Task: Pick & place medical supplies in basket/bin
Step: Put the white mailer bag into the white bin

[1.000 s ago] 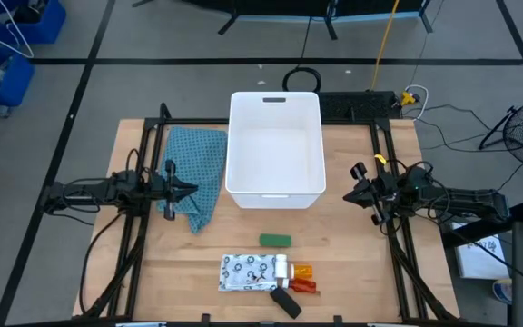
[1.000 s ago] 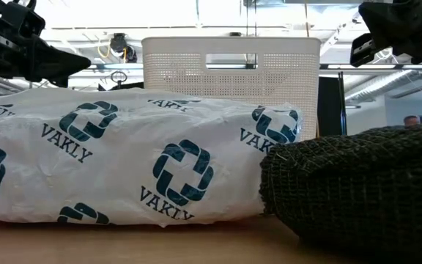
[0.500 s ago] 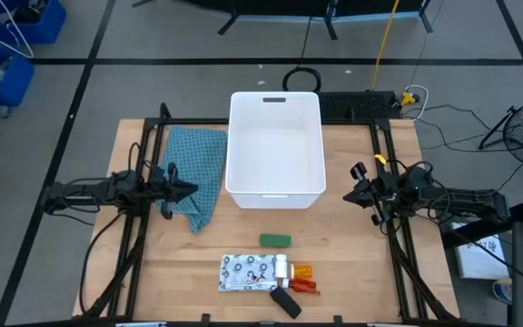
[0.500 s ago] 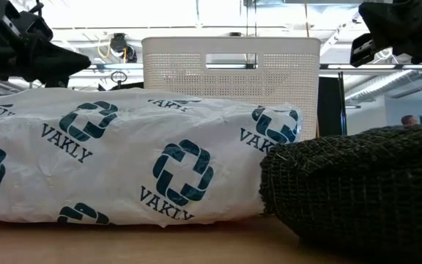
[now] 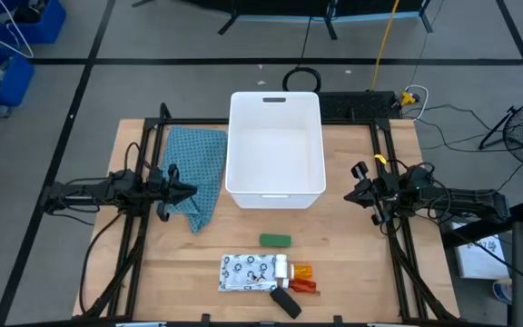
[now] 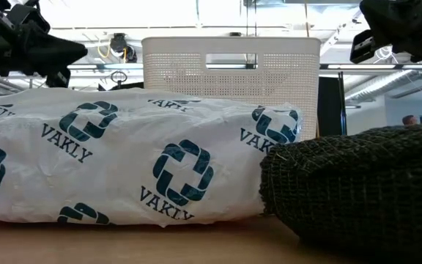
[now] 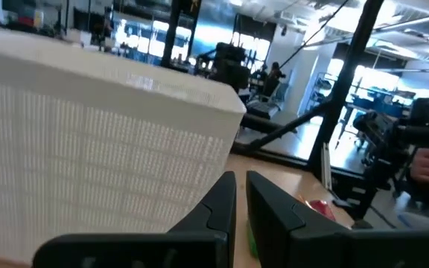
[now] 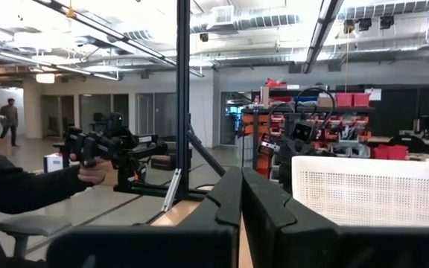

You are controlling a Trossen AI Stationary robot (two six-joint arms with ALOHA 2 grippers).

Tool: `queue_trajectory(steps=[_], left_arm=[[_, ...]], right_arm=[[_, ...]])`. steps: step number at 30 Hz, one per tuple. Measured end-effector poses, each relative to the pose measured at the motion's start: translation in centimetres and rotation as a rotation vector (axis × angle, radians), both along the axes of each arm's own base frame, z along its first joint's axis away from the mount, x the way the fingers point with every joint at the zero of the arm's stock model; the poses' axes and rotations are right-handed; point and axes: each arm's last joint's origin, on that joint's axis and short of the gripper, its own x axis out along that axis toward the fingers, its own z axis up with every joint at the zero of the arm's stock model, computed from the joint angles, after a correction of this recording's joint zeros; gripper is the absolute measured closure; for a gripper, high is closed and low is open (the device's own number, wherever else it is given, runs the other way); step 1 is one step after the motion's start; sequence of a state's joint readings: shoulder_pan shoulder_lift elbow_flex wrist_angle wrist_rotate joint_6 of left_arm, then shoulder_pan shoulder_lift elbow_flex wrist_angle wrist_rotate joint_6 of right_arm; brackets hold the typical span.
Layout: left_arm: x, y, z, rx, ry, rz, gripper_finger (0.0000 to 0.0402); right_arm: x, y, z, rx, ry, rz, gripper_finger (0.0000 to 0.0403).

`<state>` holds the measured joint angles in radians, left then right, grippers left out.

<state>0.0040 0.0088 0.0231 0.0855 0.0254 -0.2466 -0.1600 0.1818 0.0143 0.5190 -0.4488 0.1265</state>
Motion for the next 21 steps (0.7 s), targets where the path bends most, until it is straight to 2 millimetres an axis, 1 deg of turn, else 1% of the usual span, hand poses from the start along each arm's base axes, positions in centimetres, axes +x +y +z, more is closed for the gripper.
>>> queue_trajectory(steps=[4,6,9,12,14,17,19,21], left_arm=[[0.1,0.0,1.1,0.042,-0.052,0.046,0.0367],[0.2,-0.2,2.2,0.074,-0.062,0.051,0.0367],[0.6,-0.5,4.7,0.103,-0.062,0.042,0.0367],[1.6,-1.3,7.9,0.137,-0.050,0.017,0.0367],[3.0,-2.1,10.1,0.153,-0.030,-0.018,0.0367],[5.7,-3.9,12.8,0.196,0.029,-0.076,0.0366],[7.8,-5.4,14.0,0.227,0.114,-0.065,0.0366],[10.0,-7.3,14.4,0.275,0.236,-0.034,0.0366]], right_arm=[[0.0,0.0,0.1,-0.051,-0.025,-0.017,0.0403],[-0.1,0.0,0.2,-0.064,-0.039,-0.021,0.0403],[-0.1,0.0,0.3,-0.082,-0.058,-0.028,0.0403],[-0.1,0.0,0.2,-0.088,-0.054,-0.030,0.0403],[0.0,0.0,0.1,-0.087,-0.042,-0.029,0.0403],[0.0,0.0,-0.1,-0.083,-0.016,-0.029,0.0403],[0.1,0.0,-0.3,-0.080,0.006,-0.028,0.0403],[0.1,0.0,-0.3,-0.079,0.010,-0.027,0.0403]])
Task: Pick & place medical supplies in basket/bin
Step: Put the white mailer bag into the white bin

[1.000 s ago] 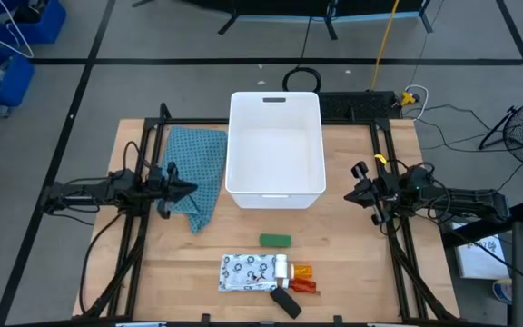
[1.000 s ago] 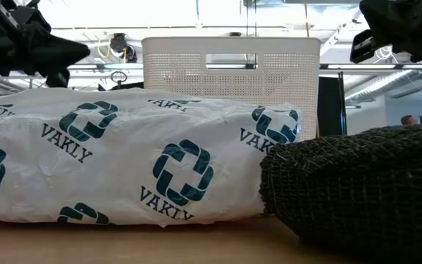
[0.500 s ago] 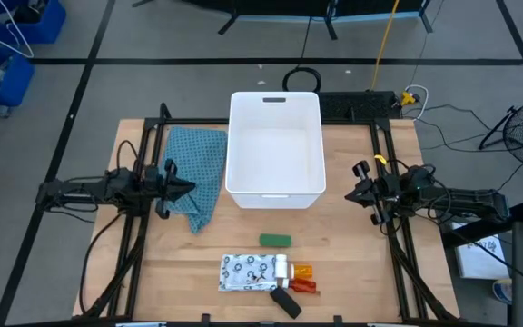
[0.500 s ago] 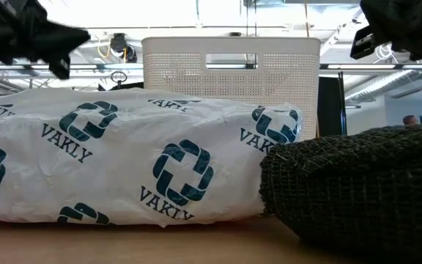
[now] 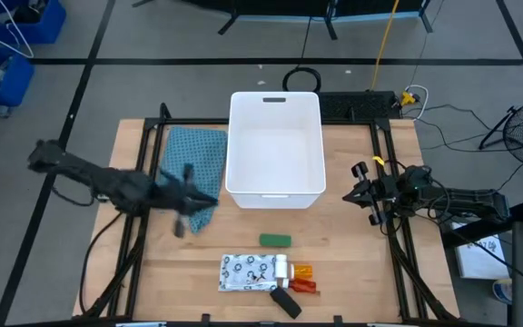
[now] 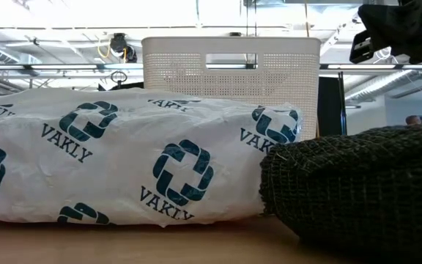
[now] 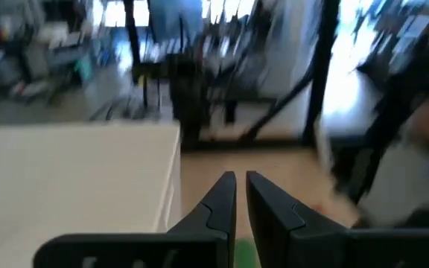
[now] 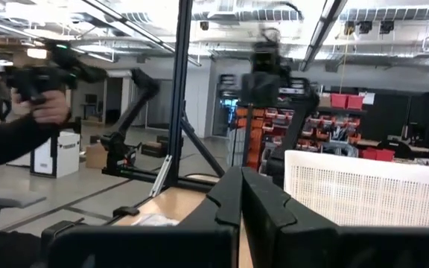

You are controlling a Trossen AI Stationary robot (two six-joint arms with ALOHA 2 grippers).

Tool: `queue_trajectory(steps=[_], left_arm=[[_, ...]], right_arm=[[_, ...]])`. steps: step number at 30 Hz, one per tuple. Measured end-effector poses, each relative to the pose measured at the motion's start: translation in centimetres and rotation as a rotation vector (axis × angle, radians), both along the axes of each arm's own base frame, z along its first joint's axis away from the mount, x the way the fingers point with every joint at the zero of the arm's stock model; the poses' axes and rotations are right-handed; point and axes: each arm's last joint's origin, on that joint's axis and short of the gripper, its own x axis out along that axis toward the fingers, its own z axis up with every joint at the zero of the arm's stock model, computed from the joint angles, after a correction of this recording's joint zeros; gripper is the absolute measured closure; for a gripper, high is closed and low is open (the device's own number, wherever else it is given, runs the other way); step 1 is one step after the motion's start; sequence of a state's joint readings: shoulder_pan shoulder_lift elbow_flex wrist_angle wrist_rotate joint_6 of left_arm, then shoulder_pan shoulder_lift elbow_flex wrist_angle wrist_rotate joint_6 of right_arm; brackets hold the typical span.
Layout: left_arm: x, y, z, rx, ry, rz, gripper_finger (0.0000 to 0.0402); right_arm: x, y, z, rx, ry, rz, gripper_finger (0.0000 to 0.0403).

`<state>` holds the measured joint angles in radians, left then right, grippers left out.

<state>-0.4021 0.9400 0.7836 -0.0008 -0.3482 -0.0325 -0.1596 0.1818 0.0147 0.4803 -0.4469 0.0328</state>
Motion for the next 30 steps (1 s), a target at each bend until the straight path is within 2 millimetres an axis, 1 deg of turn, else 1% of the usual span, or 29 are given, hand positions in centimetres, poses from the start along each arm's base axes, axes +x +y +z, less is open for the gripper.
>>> queue_trajectory(steps=[3,5,7,9,11,14,16,19,22,25,30], left_arm=[[3.0,-3.1,-0.6,0.126,0.210,0.109,0.0366],[4.4,-5.0,-0.6,0.197,0.303,0.224,0.0364],[5.5,-6.9,-0.6,0.265,0.376,0.293,0.0353],[6.5,-8.8,-0.5,0.295,0.436,0.288,0.0332],[7.6,-10.6,-0.3,0.281,0.468,0.255,0.0304],[9.0,-12.9,0.0,0.232,0.504,0.197,0.0253],[9.8,-14.3,-0.5,0.200,0.528,0.166,0.0216],[10.8,-15.7,-2.1,0.128,0.591,0.136,0.0166],[11.5,-16.6,-4.2,0.075,0.676,0.107,0.0126],[12.3,-17.3,-6.6,0.067,0.731,0.132,0.0097],[13.3,-18.3,-10.5,0.072,0.829,0.134,0.0066]], right_arm=[[0.0,0.0,-0.1,0.001,0.006,0.000,0.0403],[0.0,0.0,-0.1,0.001,0.008,0.000,0.0403],[0.0,0.0,-0.1,0.001,0.007,0.000,0.0403],[0.0,0.0,-0.1,0.001,0.007,0.000,0.0403],[0.0,0.0,-0.1,0.001,0.007,-0.001,0.0403],[0.0,-0.1,-0.1,0.007,0.005,-0.025,0.0403],[0.1,-0.2,0.0,0.009,0.001,-0.067,0.0403],[0.1,-0.4,0.0,0.021,-0.004,-0.134,0.0403],[0.1,-0.6,0.1,0.038,-0.013,-0.193,0.0403],[0.1,-0.6,0.1,0.044,-0.014,-0.213,0.0403],[0.1,-0.6,0.1,0.043,-0.015,-0.210,0.0403]])
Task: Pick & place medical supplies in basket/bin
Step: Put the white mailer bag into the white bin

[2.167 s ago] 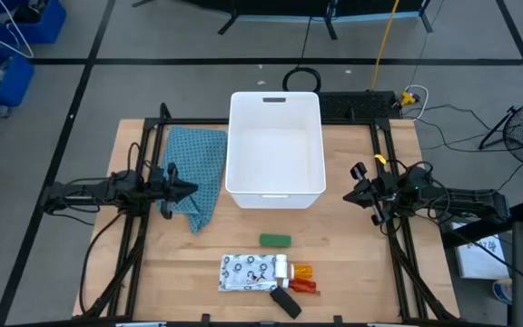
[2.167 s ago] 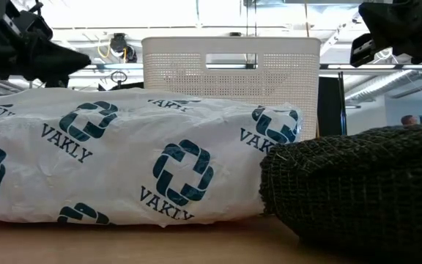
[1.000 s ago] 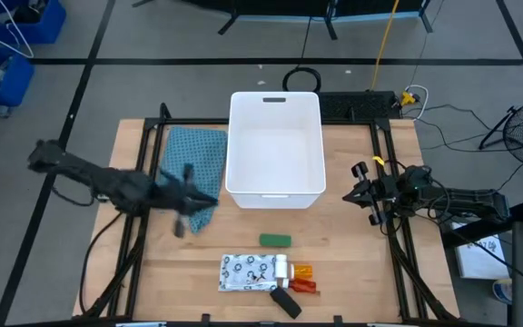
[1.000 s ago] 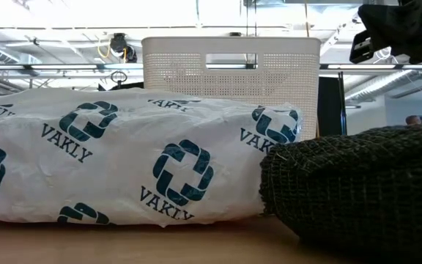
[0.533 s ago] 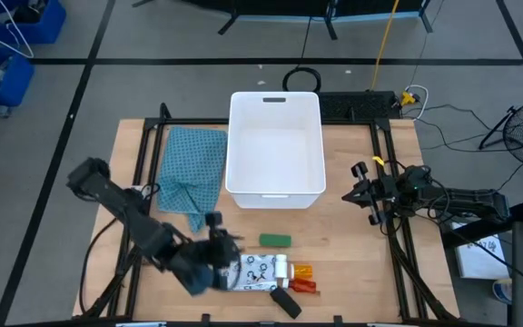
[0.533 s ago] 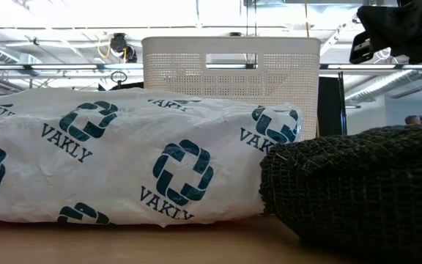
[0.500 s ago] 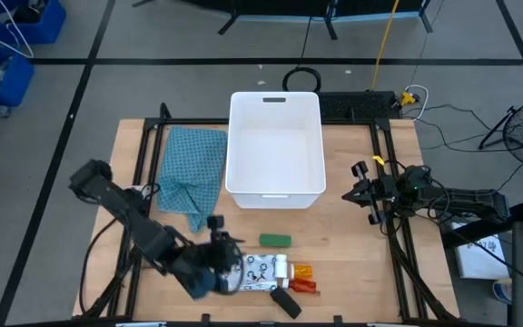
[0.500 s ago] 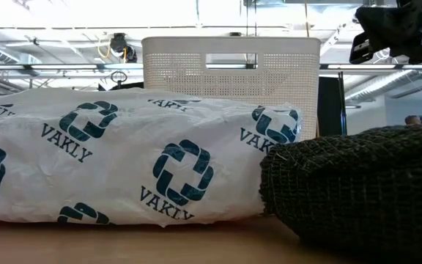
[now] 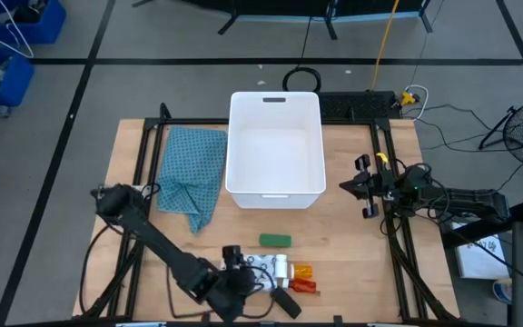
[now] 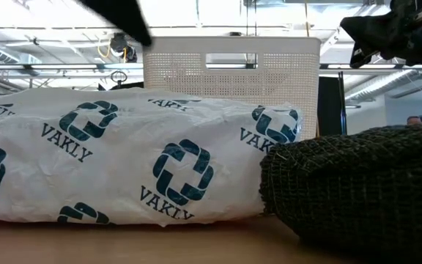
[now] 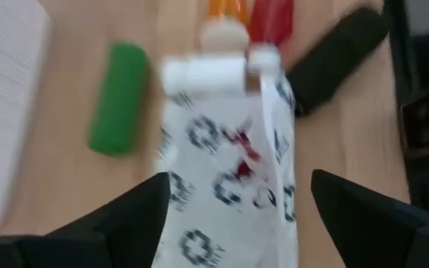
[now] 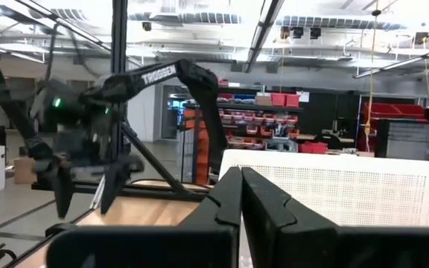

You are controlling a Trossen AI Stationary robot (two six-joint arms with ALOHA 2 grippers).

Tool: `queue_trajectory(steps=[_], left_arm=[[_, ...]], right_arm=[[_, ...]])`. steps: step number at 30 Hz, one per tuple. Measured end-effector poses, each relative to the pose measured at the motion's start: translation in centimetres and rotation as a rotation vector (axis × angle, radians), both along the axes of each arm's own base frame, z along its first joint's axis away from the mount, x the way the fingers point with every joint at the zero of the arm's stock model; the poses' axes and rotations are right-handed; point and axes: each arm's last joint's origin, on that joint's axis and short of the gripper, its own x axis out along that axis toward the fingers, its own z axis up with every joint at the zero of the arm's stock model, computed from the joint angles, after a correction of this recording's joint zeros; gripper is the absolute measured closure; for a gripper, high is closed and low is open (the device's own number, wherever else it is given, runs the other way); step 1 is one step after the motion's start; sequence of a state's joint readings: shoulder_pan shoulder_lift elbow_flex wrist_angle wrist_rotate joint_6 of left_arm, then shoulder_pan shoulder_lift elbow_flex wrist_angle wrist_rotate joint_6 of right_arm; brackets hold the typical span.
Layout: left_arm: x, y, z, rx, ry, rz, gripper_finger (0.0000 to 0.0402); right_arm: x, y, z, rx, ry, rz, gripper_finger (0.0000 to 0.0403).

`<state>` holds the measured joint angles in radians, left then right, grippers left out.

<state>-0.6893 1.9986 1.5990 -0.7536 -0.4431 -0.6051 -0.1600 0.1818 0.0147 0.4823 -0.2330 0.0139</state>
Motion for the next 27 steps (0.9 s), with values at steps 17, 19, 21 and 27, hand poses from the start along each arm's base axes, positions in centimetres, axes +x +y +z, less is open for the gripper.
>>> queue_trajectory(steps=[17,19,21,27], left_arm=[[0.9,-0.8,-5.2,0.041,0.143,-0.050,0.0048],[1.0,-1.0,-5.9,0.052,0.152,-0.055,0.0048],[1.0,-1.2,-6.9,0.072,0.167,-0.056,0.0053],[1.1,-1.2,-7.6,0.082,0.170,-0.040,0.0125]], right_arm=[[0.0,0.0,0.1,-0.036,-0.018,-0.011,0.0403],[0.0,0.0,0.1,-0.037,-0.018,-0.011,0.0403],[0.0,0.0,0.1,-0.037,-0.018,-0.011,0.0403],[0.0,0.0,0.1,0.003,-0.014,0.001,0.0403]])
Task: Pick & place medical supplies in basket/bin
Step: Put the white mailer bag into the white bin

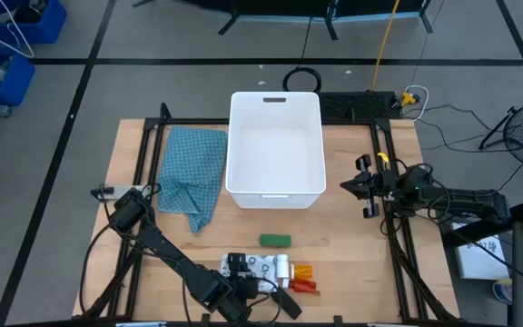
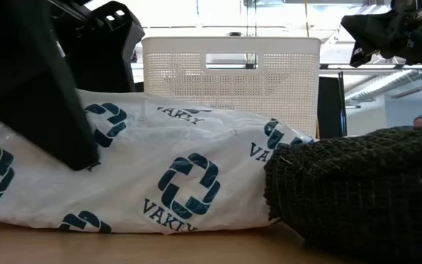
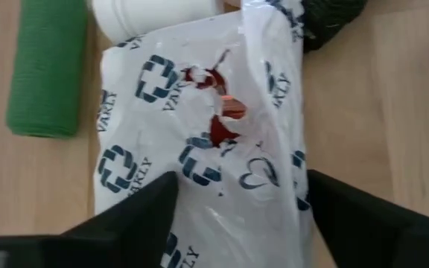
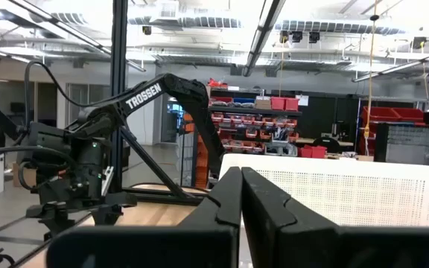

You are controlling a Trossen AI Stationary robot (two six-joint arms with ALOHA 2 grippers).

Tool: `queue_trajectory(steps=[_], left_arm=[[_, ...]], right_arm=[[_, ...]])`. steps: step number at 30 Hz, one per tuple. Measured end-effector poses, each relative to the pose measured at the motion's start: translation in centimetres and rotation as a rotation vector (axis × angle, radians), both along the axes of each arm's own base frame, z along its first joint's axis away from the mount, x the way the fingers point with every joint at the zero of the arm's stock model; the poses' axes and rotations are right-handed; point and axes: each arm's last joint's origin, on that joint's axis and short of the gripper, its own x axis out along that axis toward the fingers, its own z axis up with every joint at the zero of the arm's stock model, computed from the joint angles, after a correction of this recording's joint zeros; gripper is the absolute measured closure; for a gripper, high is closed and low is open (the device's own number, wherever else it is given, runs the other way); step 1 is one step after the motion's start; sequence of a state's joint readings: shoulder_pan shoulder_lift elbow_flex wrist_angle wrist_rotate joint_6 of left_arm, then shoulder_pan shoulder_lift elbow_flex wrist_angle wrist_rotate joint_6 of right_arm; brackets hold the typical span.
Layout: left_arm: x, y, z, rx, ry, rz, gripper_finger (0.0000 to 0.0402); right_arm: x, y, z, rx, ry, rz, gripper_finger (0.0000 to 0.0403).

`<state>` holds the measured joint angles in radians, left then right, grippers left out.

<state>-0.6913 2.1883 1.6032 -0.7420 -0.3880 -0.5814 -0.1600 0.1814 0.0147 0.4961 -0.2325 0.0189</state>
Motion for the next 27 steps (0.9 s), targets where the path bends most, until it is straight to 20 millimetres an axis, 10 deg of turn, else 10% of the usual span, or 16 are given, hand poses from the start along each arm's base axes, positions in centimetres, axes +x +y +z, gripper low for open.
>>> queue_trajectory(steps=[11,27], left_arm=[[0.0,-0.4,2.2,-0.138,-0.032,-0.020,0.0387],[-2.9,0.5,8.7,0.030,-0.155,-0.119,0.0400]], right_arm=[[0.0,0.0,0.0,0.002,0.001,0.004,0.0403],[0.0,0.0,0.0,0.027,0.002,0.013,0.0403]])
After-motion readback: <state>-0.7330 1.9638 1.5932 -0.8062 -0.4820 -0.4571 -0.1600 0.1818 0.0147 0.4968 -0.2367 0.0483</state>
